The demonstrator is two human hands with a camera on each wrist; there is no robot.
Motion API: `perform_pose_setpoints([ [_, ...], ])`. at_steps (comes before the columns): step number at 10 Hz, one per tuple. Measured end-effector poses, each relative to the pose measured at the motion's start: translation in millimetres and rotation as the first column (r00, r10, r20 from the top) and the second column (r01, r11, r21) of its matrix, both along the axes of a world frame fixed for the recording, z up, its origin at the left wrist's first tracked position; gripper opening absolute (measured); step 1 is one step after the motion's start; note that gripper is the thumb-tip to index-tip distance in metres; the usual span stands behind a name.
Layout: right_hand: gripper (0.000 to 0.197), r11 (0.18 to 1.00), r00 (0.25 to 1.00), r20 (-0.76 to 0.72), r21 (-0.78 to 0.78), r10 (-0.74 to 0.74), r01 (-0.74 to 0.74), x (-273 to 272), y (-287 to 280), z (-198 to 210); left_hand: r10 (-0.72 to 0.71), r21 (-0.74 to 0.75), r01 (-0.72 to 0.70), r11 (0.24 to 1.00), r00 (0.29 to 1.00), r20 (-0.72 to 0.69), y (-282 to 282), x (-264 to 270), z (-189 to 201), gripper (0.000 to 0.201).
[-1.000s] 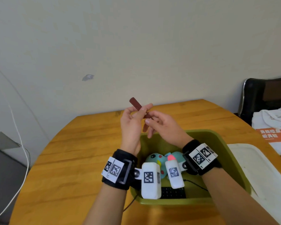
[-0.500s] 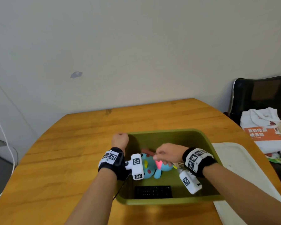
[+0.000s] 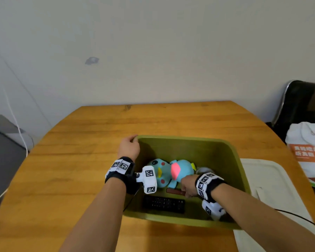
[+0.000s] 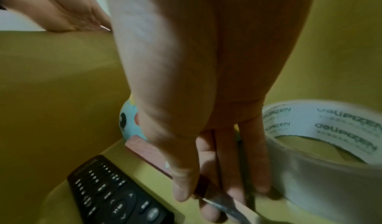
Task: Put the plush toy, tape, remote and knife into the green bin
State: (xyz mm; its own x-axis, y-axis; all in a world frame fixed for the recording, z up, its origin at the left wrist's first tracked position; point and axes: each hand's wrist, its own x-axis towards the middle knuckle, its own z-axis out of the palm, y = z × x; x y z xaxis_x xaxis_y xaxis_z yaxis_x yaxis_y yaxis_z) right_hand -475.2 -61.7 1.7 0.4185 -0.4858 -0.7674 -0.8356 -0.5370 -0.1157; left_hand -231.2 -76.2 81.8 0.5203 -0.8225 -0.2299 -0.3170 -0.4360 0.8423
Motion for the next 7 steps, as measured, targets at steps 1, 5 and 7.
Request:
perform_pose_setpoints([
  [1, 0.036, 0.998, 0.998, 0.027, 0.021, -0.057, 0.057, -4.5, -1.6, -3.1, -0.005, -0.004, 0.005, 1.000, 1.000, 0.023, -0.5, -0.2, -1.6, 0.034],
  [5, 0.022, 0.924, 0.806, 0.452, 0.199, -0.381, 0.325, -25.9, -11.8, 71.8, 0.076, -0.087, -0.086, 0.992, 0.991, -0.115, -1.0, -0.9, 2.5, 0.033],
  [7, 0.017, 0.703, 0.176, 0.773, 0.425, -0.610, 0.570, -60.6, 10.5, 137.8, 0.077, -0.149, -0.139, 0.979, 0.930, -0.361, 23.8, 13.6, 7.0, 0.039],
])
